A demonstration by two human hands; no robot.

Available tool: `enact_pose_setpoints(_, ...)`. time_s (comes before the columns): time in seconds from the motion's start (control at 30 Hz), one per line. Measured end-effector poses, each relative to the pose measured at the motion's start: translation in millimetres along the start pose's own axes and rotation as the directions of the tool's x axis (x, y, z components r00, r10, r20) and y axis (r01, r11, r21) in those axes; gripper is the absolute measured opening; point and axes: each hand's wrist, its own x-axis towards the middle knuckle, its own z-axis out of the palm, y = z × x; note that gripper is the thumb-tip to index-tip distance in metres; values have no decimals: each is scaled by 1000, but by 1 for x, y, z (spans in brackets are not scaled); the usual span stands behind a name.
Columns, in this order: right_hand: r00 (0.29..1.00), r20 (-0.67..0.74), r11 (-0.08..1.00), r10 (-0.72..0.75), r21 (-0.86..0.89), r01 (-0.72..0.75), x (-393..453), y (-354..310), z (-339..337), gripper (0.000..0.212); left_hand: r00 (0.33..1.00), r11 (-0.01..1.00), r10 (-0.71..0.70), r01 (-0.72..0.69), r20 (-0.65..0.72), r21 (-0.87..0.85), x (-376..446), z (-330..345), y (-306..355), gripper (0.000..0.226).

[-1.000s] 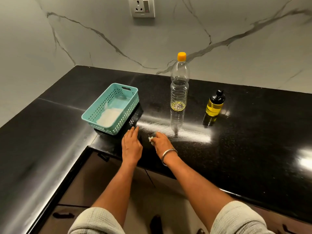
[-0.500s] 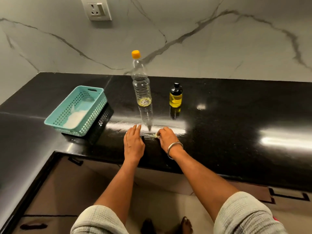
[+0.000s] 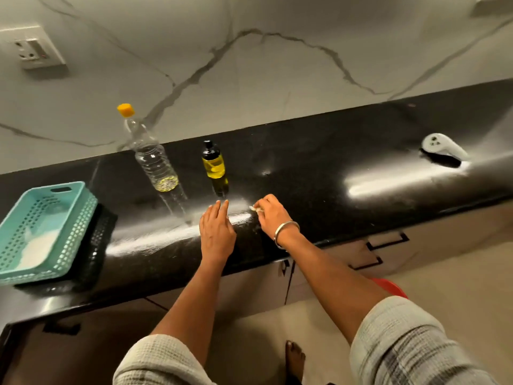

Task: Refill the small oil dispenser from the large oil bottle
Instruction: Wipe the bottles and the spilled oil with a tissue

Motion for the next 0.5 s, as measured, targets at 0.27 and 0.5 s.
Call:
enact_pose_setpoints(0.27,980,-106,985,170,13,-170,-76,62,-60,24,978,980,193,-188,80,-65,-29,30,85,47)
enact_pose_setpoints(0.5,933,-225,960,280,36,-279,-127,119,-111,23,939,946,315,-299,138,-127,-54,51,164,47)
